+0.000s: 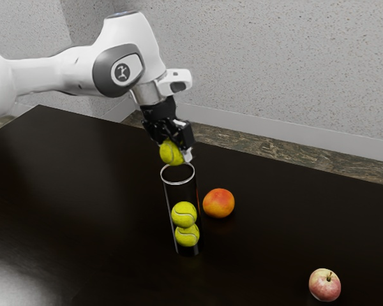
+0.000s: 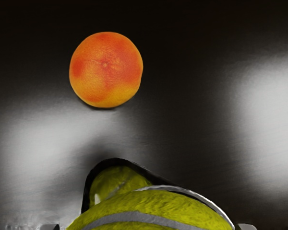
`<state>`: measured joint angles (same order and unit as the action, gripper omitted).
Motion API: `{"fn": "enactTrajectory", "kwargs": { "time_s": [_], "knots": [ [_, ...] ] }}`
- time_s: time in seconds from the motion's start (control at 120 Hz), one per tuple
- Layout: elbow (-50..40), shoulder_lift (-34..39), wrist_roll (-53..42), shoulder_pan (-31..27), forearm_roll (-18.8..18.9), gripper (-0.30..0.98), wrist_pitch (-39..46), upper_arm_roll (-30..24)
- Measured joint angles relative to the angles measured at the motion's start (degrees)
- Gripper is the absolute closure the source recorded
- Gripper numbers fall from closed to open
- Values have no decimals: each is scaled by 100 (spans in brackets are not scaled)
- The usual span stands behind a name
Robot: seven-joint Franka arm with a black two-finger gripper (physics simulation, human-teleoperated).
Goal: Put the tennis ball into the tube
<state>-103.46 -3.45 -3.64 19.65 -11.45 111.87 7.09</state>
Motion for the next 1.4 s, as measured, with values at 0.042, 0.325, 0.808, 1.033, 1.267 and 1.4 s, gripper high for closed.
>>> {"fn": "enactTrajectory", "kwargs": {
  "time_s": [0.042, 0.325, 0.808, 1.033, 1.267, 1.4],
  "knots": [
    [-160, 132, 34, -1, 0, 29, -3, -1],
    [-382, 323, 255, -69, 3, 29, -11, -76],
    [-411, 572, 636, 135, 258, 28, -113, -277],
    [-406, 533, 770, 496, 296, 29, -152, -289],
    [-405, 527, 867, 122, 305, 29, -165, -290],
    [-405, 505, 910, -111, 303, 29, -167, -290]
  ]
}}
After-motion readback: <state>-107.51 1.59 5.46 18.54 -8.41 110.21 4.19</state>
